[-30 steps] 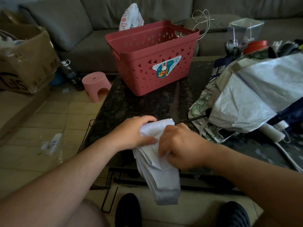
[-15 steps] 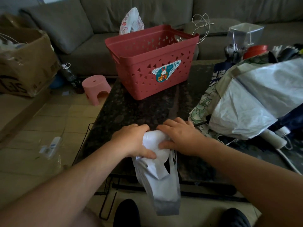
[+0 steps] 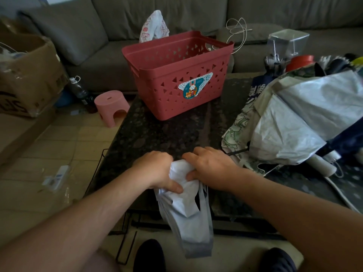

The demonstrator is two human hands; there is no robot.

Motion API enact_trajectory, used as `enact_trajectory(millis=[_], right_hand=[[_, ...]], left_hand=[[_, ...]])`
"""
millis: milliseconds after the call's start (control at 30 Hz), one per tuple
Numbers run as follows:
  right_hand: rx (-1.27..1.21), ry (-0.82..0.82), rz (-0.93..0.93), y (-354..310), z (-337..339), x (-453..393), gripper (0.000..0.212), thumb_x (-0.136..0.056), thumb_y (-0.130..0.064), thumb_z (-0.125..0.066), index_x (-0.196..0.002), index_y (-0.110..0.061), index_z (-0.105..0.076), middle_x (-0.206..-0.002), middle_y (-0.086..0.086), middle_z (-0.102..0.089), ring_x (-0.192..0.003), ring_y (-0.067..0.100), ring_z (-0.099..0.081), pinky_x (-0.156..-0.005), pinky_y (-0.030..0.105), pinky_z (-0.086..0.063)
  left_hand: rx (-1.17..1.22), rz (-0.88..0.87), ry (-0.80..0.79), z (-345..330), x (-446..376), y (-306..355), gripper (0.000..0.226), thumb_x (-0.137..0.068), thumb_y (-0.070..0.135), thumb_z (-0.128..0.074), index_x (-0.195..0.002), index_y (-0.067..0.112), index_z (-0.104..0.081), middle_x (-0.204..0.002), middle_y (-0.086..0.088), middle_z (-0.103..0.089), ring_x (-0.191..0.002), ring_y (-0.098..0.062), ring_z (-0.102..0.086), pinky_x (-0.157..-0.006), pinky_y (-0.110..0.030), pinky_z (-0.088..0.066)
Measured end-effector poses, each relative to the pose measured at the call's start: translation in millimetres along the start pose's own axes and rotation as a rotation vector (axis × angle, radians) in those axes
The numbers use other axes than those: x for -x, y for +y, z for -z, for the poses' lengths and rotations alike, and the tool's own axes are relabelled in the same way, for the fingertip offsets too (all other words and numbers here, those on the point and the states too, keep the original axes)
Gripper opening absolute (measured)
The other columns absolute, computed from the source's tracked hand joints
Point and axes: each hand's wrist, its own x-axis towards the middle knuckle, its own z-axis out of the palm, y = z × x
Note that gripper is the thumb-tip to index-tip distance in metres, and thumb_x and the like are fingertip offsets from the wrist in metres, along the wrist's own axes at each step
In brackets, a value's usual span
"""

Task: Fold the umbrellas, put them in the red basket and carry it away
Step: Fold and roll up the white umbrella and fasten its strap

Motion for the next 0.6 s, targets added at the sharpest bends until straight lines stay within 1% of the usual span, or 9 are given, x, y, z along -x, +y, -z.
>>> enact_trajectory(millis=[133,200,267,300,367,433,467,533,600], right_hand=[[0.013,0.030,0.022,-0.4,0.5,1.6,0.060,-0.095,-0.054,-0.062,-0.144,-0.025,-0.045,-0.120,0.008,-0.053,-0.106,0.035,-0.061,-0.084,0.045,-0.054],[0.020,0.037,0.032,-0.1,2.3,2.0,0.059,-0.096,-0.052,-0.063,-0.145,-0.025,-0.045,-0.121,0.007,-0.051,-0.103,0.035,-0.062,-0.077,0.040,-0.049],[-0.004,0.036,0.034,0.4,3.5,2.0,0.059,-0.095,-0.051,-0.064,-0.145,-0.026,-0.046,-0.121,0.006,-0.050,-0.099,0.035,-0.063,-0.072,0.037,-0.044],[-0.028,0.044,0.039,1.4,3.8,1.9,0.059,-0.094,-0.051,-0.065,-0.145,-0.027,-0.047,-0.121,0.004,-0.050,-0.098,0.035,-0.063,-0.072,0.038,-0.046],[-0.098,0.059,0.039,3.3,7.0,3.6,0.061,-0.091,-0.051,-0.068,-0.145,-0.031,-0.048,-0.121,0.001,-0.050,-0.099,0.031,-0.063,-0.077,0.041,-0.052],[-0.145,0.071,0.047,3.6,12.9,7.3,0.067,-0.086,-0.055,-0.071,-0.146,-0.036,-0.047,-0.122,-0.002,-0.051,-0.103,0.026,-0.061,-0.084,0.041,-0.054],[-0.146,0.077,0.050,2.9,15.7,8.7,0.071,-0.084,-0.059,-0.072,-0.146,-0.037,-0.046,-0.122,-0.002,-0.053,-0.104,0.025,-0.061,-0.084,0.040,-0.054],[-0.135,0.100,0.043,-0.7,19.6,8.4,0.075,-0.077,-0.066,-0.075,-0.141,-0.035,-0.050,-0.117,-0.001,-0.061,-0.104,0.024,-0.063,-0.081,0.037,-0.052],[-0.091,0.143,0.026,-5.5,21.1,4.4,0.074,-0.069,-0.074,-0.076,-0.127,-0.033,-0.057,-0.107,-0.002,-0.069,-0.098,0.025,-0.066,-0.072,0.034,-0.046]], left_hand=[[0.023,-0.015,0.082,-4.9,3.8,-0.5,0.059,-0.062,0.068,-0.088,-0.090,0.030,-0.052,-0.094,0.008,-0.059,-0.083,-0.013,-0.059,-0.067,-0.034,-0.052],[0.044,-0.021,0.091,-5.1,4.8,-1.6,0.059,-0.062,0.066,-0.089,-0.089,0.031,-0.050,-0.093,0.008,-0.060,-0.082,-0.014,-0.060,-0.064,-0.034,-0.050],[0.090,-0.043,0.093,-4.1,5.0,-2.6,0.059,-0.061,0.064,-0.090,-0.090,0.031,-0.051,-0.093,0.008,-0.061,-0.082,-0.014,-0.061,-0.063,-0.034,-0.049],[0.111,-0.053,0.098,-3.3,5.1,-3.1,0.058,-0.061,0.062,-0.091,-0.091,0.031,-0.052,-0.093,0.008,-0.061,-0.082,-0.014,-0.061,-0.064,-0.034,-0.050],[0.146,-0.073,0.099,-1.2,5.3,-4.1,0.058,-0.059,0.061,-0.091,-0.092,0.031,-0.054,-0.093,0.009,-0.062,-0.082,-0.013,-0.062,-0.067,-0.035,-0.054],[0.181,-0.084,0.089,2.4,6.7,-4.9,0.057,-0.057,0.059,-0.092,-0.093,0.031,-0.057,-0.093,0.009,-0.064,-0.082,-0.013,-0.062,-0.069,-0.035,-0.056],[0.188,-0.086,0.087,4.7,8.0,-5.2,0.057,-0.057,0.059,-0.092,-0.093,0.031,-0.058,-0.092,0.009,-0.064,-0.082,-0.013,-0.062,-0.069,-0.035,-0.057],[0.181,-0.087,0.107,9.6,11.3,-6.0,0.054,-0.057,0.058,-0.091,-0.092,0.032,-0.059,-0.090,0.010,-0.064,-0.080,-0.012,-0.062,-0.065,-0.032,-0.054],[0.175,-0.087,0.140,13.0,14.3,-6.7,0.051,-0.057,0.057,-0.090,-0.090,0.032,-0.059,-0.088,0.011,-0.064,-0.078,-0.011,-0.061,-0.060,-0.030,-0.049]])
